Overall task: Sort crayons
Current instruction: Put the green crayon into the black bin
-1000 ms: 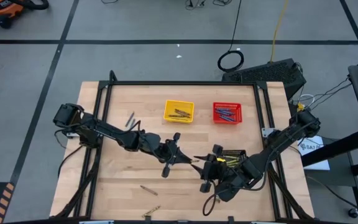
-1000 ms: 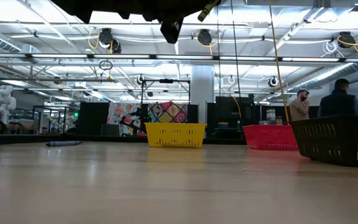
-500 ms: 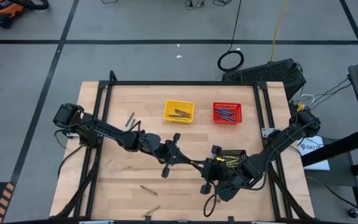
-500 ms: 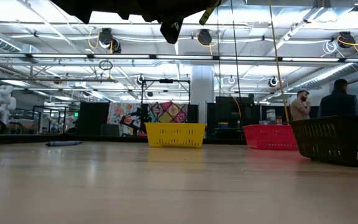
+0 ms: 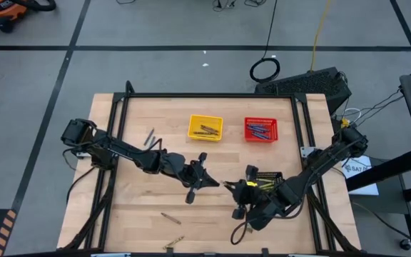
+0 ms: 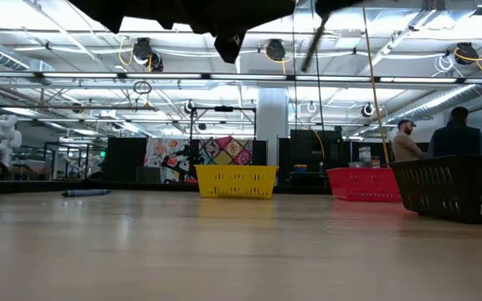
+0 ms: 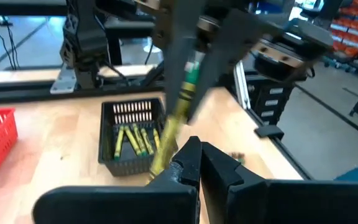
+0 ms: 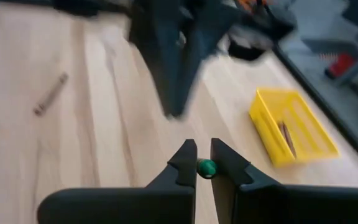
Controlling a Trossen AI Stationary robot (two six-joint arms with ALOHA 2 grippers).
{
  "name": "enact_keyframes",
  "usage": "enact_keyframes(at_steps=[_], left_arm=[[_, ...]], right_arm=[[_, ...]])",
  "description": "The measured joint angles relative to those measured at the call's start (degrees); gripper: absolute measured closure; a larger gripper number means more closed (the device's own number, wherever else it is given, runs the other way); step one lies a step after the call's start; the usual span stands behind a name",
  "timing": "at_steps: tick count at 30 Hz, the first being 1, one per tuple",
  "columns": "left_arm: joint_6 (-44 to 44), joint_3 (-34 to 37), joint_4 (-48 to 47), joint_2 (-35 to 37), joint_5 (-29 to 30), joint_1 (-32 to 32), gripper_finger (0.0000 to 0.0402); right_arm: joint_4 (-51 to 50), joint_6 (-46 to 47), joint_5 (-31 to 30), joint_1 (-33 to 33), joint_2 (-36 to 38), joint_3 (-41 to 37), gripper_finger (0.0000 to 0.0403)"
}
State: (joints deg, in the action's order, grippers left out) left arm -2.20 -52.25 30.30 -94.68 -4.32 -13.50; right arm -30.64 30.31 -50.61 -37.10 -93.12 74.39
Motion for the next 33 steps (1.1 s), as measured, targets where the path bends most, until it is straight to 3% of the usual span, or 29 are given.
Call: enact_keyframes(at_steps=[7, 13, 33], left_arm=[[-0.09, 0.0, -3.93, -0.01, -1.25, 0.0, 0.0391], [-0.35, 0.0, -6.2, 0.01, -1.25, 0.02, 0.039], [-3.43, 0.0, -23.3, 0.19, -1.27, 0.14, 0.039]], right_arm=[[-16.62, 17.17, 6.81, 0.0, 0.0, 0.0, 0.0399], [-26.98, 26.54, 13.57, 0.0, 0.0, 0.0, 0.0399], [-42.48, 36.11, 38.71, 1.18, 0.0, -2.13, 0.0399]])
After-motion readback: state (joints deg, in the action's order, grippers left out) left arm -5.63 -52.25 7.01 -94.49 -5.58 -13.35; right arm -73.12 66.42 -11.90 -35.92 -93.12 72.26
